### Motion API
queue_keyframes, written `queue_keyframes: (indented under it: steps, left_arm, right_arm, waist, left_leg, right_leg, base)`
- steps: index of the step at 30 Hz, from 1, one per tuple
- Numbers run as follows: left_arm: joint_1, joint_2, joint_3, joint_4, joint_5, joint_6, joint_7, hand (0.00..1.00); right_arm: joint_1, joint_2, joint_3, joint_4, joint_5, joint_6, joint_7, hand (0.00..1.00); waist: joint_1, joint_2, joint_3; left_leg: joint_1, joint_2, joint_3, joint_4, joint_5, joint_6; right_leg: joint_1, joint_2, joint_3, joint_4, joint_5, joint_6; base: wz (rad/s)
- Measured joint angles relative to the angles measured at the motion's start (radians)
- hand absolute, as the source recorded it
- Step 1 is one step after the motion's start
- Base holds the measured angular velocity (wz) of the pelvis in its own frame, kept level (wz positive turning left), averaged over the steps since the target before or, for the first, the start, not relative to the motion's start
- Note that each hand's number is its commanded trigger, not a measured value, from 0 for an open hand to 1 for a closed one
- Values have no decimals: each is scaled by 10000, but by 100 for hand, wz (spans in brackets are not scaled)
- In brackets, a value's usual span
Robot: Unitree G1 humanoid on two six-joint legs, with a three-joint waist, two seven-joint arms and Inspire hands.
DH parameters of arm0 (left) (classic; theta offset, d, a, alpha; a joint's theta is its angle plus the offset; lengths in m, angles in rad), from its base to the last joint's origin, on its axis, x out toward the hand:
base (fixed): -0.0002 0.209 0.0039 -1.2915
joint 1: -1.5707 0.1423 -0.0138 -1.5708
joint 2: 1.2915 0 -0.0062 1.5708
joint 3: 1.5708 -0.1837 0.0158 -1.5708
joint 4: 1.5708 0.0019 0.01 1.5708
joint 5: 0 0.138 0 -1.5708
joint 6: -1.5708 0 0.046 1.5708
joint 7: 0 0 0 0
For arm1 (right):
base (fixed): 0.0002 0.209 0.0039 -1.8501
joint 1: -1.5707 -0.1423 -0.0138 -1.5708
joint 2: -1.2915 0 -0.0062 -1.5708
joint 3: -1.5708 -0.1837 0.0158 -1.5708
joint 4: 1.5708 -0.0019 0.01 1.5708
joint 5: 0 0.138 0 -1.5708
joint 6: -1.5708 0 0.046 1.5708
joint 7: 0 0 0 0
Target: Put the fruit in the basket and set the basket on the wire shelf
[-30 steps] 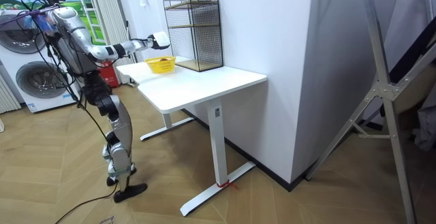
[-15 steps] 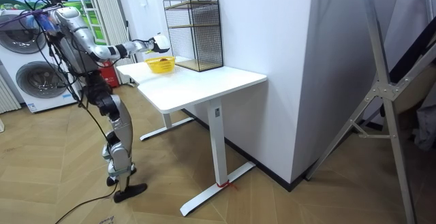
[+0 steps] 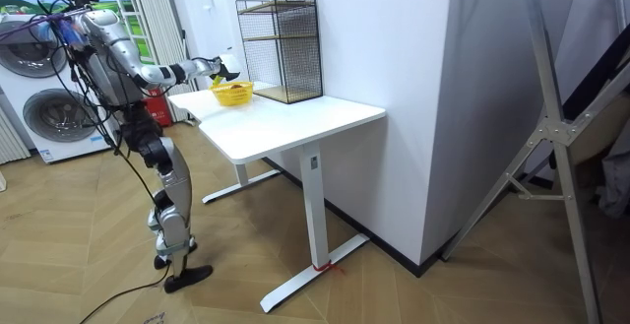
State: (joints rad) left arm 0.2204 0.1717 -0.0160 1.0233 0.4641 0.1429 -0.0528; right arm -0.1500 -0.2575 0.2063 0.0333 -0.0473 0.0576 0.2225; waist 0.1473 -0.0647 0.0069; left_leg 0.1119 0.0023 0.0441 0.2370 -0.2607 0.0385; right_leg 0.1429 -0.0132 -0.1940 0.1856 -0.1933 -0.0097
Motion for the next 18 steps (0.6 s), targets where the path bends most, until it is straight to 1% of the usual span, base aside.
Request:
queue_keyframes:
  steps: [5, 10, 18]
  left_arm:
    - [-8, 0, 0, 17, 0, 1, 0, 0]
    - [-1, 0, -3, 15, 0, 1, -1, 0]
    - [3, -13, -4, 14, -2, 1, 0, 0]
  right_arm:
    - [-6, 32, 73, 0, 0, 0, 20, 0]
    - [-6, 242, 73, -2, -322, 0, 65, 0]
    - [-6, 275, 78, -1, -384, 0, 100, 0]
  waist:
    - [-3, 4, 6]
    - [-26, 22, 11]
    - [-25, 34, 12]
  left_leg:
    - [-18, -4, -18, -1, 0, 0]
    - [-29, -1, -17, -4, 0, 0]
    - [-35, -2, -15, -4, 0, 0]
  right_leg:
    - [-3, 2, -12, -1, 0, 0]
    - [-13, 17, -8, -2, 0, 0]
    - [-15, 16, -14, -2, 0, 0]
  base:
    - [0]
    - [0]
    - [0]
